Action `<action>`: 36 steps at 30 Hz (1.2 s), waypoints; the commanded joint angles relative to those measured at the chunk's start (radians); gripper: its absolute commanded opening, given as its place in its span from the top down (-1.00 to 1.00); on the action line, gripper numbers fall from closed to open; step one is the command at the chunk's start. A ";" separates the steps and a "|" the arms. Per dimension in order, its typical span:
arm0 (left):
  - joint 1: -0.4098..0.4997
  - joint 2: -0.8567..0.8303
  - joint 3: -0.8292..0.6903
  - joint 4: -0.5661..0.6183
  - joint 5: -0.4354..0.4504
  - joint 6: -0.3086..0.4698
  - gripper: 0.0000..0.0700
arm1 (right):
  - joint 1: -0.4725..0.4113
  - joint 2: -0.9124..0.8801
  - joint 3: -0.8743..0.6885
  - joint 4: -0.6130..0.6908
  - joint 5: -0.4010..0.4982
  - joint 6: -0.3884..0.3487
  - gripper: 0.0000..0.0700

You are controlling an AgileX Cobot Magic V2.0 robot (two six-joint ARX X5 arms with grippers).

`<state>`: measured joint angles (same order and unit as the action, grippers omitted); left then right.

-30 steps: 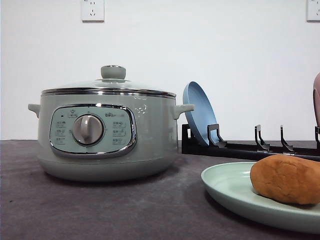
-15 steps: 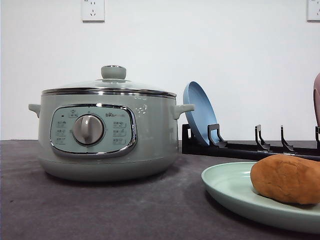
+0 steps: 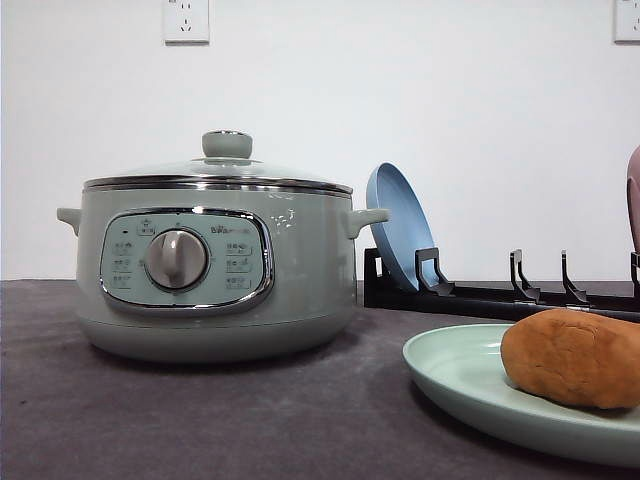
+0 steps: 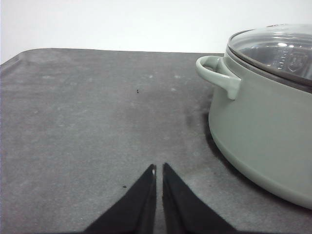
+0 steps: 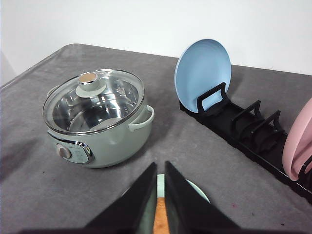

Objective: Transfer potato from steamer to green plate

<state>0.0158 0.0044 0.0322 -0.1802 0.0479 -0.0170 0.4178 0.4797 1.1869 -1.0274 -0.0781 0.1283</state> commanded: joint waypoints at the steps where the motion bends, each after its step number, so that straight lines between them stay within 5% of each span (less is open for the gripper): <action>1: 0.002 -0.002 -0.020 -0.006 0.005 -0.005 0.95 | 0.000 0.005 0.010 0.013 0.001 -0.005 0.96; 7: 0.002 -0.002 -0.020 -0.006 0.005 -0.005 0.95 | -0.118 -0.011 -0.085 0.126 0.000 -0.006 0.96; 17: 0.002 -0.001 -0.020 -0.006 0.005 -0.005 0.95 | -0.434 -0.165 -0.585 0.663 0.000 -0.005 0.96; 25: 0.002 -0.001 -0.020 -0.006 0.005 -0.005 0.95 | -0.504 -0.283 -0.948 0.885 0.001 -0.036 0.96; 36: 0.002 -0.001 -0.020 -0.006 0.005 -0.005 0.95 | -0.512 -0.445 -1.177 0.911 0.001 -0.028 0.96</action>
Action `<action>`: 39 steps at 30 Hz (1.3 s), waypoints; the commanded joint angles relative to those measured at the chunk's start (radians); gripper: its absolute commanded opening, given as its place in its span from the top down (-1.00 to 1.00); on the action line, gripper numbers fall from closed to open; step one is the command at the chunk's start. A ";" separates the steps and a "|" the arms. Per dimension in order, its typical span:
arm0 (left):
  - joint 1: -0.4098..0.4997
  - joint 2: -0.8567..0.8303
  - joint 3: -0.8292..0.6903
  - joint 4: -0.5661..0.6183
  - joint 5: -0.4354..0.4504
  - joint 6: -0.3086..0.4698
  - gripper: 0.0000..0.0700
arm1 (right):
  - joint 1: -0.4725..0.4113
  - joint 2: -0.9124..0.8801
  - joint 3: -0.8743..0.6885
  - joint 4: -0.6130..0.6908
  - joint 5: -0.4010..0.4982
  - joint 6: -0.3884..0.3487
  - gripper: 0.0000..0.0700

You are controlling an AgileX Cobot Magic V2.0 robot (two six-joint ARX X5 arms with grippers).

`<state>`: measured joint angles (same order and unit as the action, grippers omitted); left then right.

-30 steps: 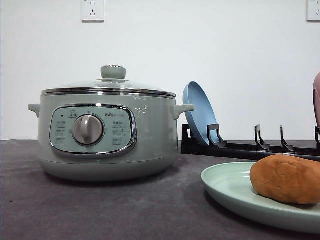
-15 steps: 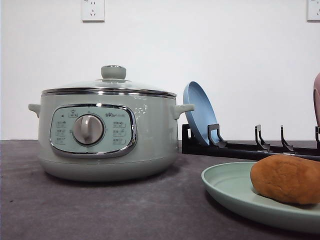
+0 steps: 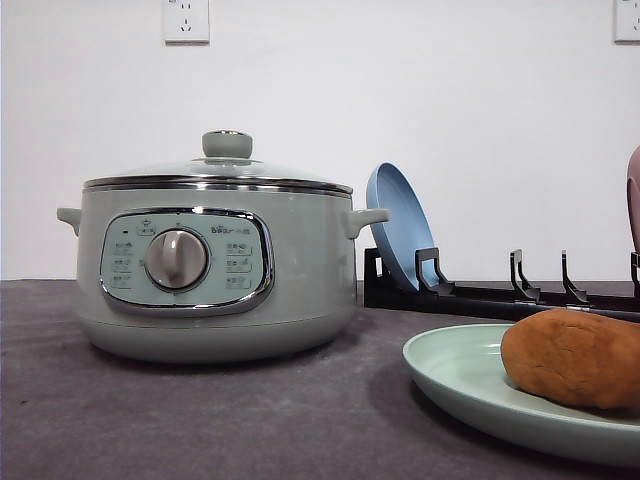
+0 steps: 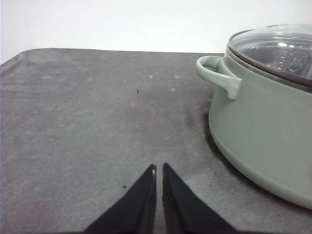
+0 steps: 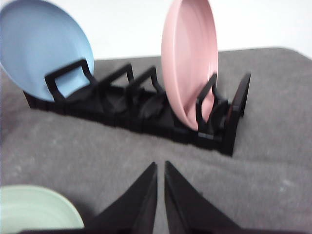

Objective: Transfer potato from steamer to green plate

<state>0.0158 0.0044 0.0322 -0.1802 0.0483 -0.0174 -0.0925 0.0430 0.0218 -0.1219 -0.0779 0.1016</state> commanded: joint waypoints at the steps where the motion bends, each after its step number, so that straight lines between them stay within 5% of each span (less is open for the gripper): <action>1: 0.002 -0.001 -0.020 -0.006 0.005 -0.005 0.95 | -0.001 -0.022 -0.011 -0.028 0.002 -0.003 0.96; 14: 0.002 -0.001 -0.020 -0.006 0.004 -0.005 0.95 | 0.094 -0.039 -0.011 -0.058 0.027 -0.038 0.96; 39: 0.002 -0.001 -0.020 -0.006 0.004 -0.005 0.95 | 0.096 -0.039 -0.011 -0.032 0.027 -0.083 0.96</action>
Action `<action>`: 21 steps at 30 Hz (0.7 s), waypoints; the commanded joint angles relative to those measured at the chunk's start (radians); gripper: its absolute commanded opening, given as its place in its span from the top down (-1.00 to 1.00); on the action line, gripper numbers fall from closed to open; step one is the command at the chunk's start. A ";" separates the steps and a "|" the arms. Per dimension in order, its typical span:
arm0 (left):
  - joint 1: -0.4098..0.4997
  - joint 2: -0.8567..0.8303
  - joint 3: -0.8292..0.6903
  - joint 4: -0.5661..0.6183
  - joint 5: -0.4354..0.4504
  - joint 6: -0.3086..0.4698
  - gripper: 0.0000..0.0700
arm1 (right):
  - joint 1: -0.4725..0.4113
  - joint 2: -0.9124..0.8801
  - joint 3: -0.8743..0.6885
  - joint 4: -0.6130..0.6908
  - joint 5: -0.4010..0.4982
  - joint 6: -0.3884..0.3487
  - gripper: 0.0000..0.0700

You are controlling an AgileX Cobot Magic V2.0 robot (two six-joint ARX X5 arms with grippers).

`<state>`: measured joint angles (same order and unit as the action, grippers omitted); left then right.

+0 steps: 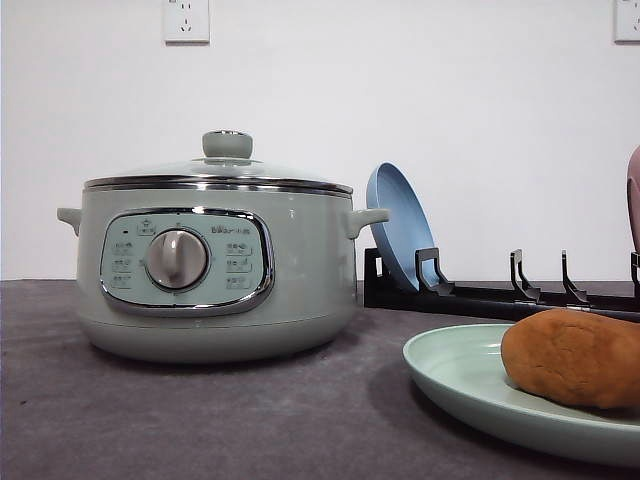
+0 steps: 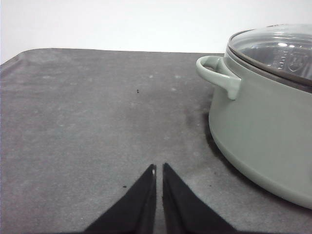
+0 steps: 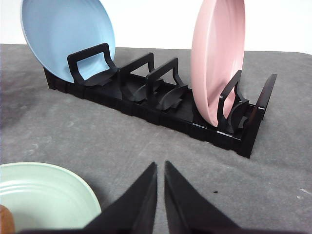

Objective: Transfer potato from steamer to green plate

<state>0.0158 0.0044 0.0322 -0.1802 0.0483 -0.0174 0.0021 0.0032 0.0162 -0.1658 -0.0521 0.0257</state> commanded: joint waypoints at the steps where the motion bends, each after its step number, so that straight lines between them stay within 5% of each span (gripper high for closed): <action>1: 0.002 -0.001 -0.020 -0.006 0.004 -0.005 0.95 | 0.002 0.000 -0.005 0.011 0.001 -0.008 0.96; 21: 0.002 -0.001 -0.020 -0.006 0.005 -0.005 0.95 | 0.000 0.000 -0.005 0.011 0.001 -0.008 0.96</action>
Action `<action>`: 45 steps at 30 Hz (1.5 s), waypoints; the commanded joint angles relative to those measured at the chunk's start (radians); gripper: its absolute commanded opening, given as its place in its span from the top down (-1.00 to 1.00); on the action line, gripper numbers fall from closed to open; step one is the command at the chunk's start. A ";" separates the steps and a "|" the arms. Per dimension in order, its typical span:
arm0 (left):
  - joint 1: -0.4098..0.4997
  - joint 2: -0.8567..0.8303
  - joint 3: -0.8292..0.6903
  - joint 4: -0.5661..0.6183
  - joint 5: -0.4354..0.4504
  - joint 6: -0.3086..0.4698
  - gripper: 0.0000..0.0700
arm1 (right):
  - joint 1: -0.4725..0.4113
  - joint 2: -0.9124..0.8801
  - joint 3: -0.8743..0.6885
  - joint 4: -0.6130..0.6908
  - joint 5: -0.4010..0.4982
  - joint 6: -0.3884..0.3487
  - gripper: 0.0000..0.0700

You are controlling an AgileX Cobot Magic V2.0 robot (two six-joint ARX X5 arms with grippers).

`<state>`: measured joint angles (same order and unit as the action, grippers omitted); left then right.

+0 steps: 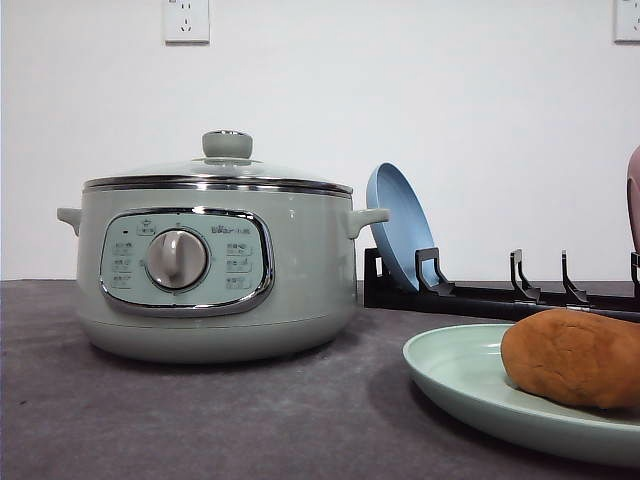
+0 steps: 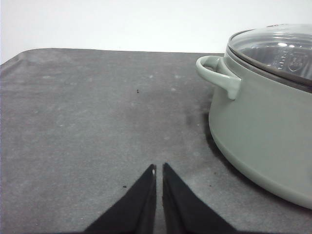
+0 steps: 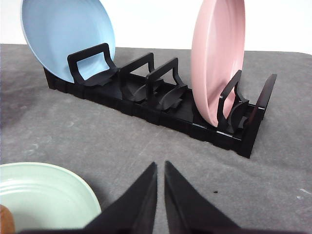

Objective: Transfer potato from steamer to green plate

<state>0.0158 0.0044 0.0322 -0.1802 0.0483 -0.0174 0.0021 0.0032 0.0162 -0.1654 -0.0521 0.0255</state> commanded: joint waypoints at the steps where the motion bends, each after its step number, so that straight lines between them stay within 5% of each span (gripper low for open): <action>1: 0.002 -0.001 -0.020 -0.006 0.004 -0.005 0.95 | 0.000 0.000 -0.005 0.011 0.001 -0.007 0.96; 45: 0.002 -0.001 -0.020 -0.006 0.004 -0.005 0.95 | 0.000 0.000 -0.005 0.011 0.001 -0.007 0.96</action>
<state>0.0158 0.0044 0.0322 -0.1802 0.0483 -0.0174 0.0021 0.0032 0.0162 -0.1654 -0.0521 0.0254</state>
